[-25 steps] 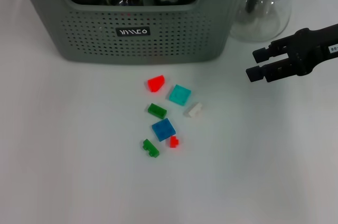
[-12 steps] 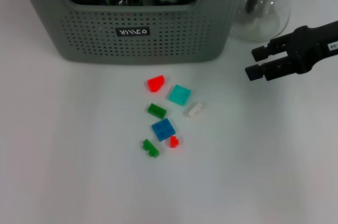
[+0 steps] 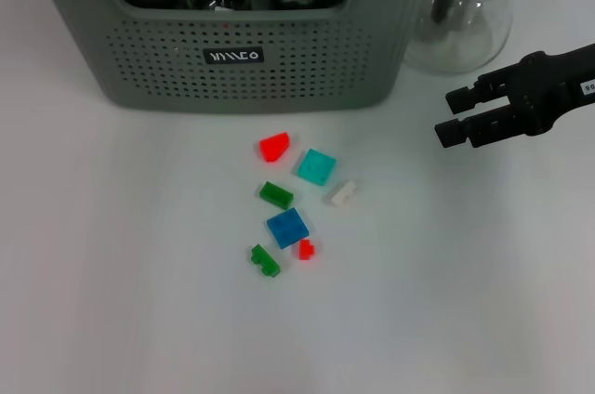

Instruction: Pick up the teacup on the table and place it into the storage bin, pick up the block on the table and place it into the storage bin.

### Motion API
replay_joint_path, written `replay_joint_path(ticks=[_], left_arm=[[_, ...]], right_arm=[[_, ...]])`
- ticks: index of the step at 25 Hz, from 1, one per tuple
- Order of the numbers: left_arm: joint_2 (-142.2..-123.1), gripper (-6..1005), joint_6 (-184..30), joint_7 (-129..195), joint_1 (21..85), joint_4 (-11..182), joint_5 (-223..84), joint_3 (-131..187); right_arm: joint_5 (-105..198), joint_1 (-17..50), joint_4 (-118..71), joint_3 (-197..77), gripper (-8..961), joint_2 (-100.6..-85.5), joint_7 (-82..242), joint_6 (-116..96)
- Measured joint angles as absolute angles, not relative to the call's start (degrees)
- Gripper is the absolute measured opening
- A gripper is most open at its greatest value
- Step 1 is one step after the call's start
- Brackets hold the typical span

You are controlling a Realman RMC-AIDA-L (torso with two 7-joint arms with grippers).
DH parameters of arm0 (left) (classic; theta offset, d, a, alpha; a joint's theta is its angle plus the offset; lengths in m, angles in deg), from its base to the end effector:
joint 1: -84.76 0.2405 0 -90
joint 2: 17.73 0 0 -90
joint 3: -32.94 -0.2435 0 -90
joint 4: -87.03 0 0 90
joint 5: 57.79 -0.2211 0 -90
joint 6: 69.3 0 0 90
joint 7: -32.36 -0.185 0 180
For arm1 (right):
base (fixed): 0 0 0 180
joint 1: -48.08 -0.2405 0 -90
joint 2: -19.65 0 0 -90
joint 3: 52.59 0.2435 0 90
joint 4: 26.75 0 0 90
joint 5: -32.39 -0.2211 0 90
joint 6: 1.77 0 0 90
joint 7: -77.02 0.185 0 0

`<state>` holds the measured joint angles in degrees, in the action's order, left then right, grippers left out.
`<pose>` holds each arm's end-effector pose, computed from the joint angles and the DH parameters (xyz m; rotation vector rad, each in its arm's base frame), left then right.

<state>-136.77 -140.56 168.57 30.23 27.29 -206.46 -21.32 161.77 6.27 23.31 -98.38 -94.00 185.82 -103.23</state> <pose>-0.1138 0.4849 0.0115 -2.4380 -0.7693 -0.0172 0.1939 0.3694 0.0111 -2.9941 0.8254 0.2185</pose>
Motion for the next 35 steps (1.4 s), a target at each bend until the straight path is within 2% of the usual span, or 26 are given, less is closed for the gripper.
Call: replay_joint_path(ticks=[5, 10, 15, 22, 35], left_arm=[[-137.3, 739, -151.35, 165.29, 37.13, 11.92, -191.26, -20.54], [-138.51, 737, -170.95, 152.44, 43.28, 0.91, -176.23, -15.35], [-139.89, 736, -180.04, 146.96, 47.9, -2.16, -177.37, -15.8], [-142.26, 729, -178.79, 152.43, 50.82, -1.11, -197.42, -26.02], [-142.49, 709, -168.33, 183.75, 50.18, 6.77, -207.61, -55.91]], right_arm=[[161.77, 6.46, 23.18, -98.11, 685, -93.97, 185.39, -103.23], [161.76, 6.69, 23.19, -98.03, 685, -93.75, 185.09, -103.18], [161.71, 6.85, 23.13, -97.94, 685, -93.73, 185.03, -103.0], [161.77, 6.51, 23.13, -97.98, 685, -93.8, 185.71, -102.77], [161.72, 6.3, 23.25, -98.03, 685, -93.76, 184.72, -101.83]])
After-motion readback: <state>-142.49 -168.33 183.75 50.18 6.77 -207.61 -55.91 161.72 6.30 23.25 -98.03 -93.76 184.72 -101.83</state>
